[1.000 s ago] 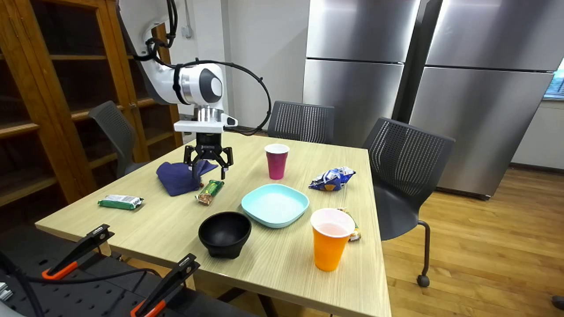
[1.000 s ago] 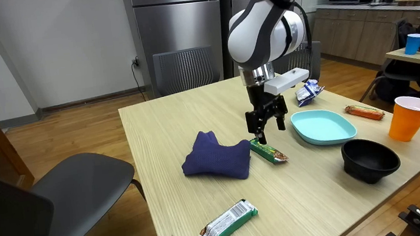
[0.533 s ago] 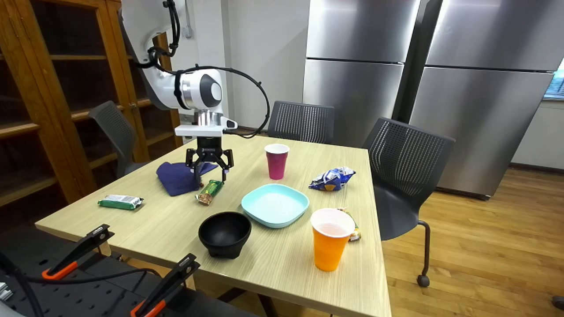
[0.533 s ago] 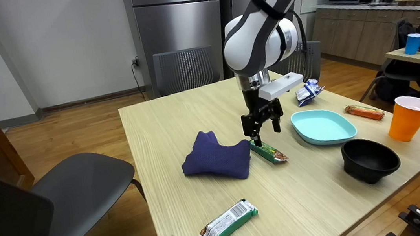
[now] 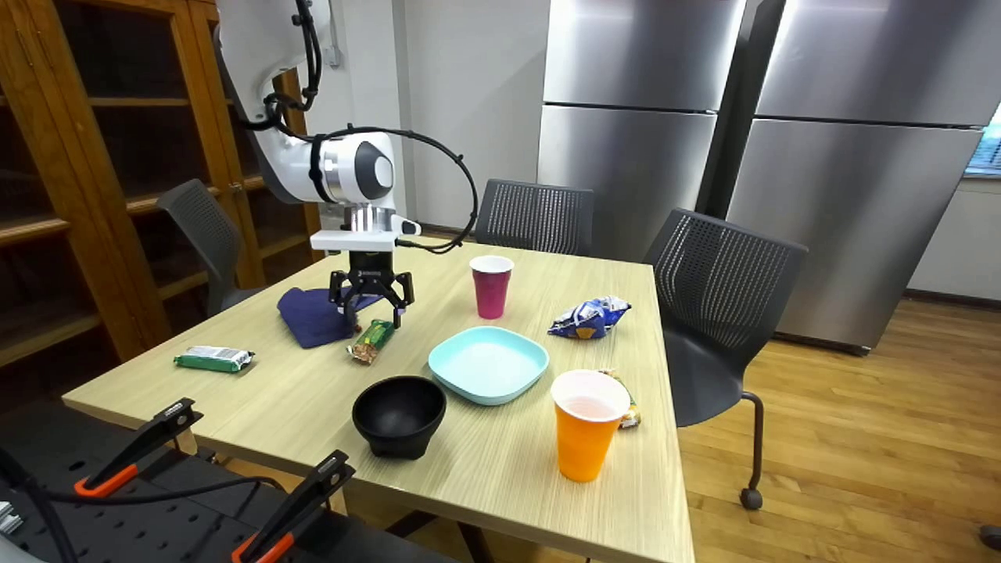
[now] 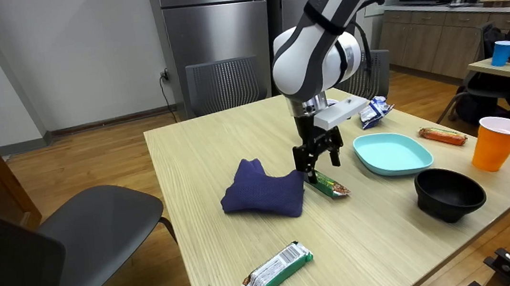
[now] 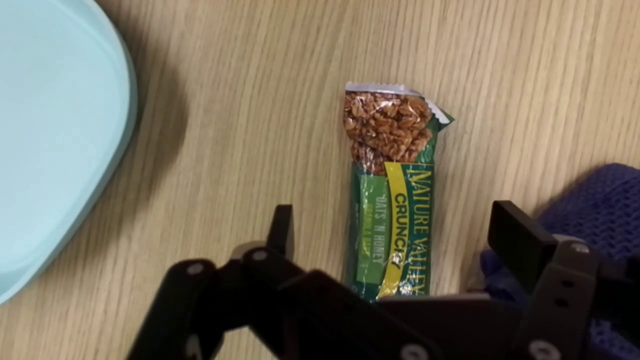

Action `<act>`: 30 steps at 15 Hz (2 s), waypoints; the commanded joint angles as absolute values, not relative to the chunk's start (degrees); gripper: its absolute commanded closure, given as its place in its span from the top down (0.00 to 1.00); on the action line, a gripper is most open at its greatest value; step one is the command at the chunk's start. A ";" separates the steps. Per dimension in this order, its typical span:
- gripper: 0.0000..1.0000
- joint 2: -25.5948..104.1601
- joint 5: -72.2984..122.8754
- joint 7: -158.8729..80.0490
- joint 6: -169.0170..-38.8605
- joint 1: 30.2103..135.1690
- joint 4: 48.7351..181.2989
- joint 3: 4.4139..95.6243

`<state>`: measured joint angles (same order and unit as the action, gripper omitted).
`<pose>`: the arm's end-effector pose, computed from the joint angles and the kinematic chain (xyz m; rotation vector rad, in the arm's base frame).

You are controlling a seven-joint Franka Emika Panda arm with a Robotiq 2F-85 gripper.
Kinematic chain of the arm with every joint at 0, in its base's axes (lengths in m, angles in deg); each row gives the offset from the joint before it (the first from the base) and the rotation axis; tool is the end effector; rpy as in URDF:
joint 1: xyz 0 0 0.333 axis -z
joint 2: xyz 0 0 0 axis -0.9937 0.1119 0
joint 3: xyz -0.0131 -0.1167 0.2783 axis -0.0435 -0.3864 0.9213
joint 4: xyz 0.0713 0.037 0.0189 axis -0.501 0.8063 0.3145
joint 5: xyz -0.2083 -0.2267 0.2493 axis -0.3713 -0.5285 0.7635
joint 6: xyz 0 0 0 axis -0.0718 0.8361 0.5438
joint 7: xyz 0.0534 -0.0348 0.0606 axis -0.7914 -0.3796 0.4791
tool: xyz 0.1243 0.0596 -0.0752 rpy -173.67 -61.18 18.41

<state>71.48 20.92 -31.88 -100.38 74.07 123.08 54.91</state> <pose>0.5774 0.0993 0.0041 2.9752 0.4935 -0.4715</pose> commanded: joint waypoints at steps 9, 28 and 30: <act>1.00 75.82 19.79 -31.55 -106.23 74.11 120.44 55.46; 0.50 73.90 20.08 -32.70 -105.90 73.93 122.53 54.70; 0.36 73.61 20.12 -32.70 -105.96 73.90 122.75 54.86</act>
<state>75.22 20.93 -31.72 -106.81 73.88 121.36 54.88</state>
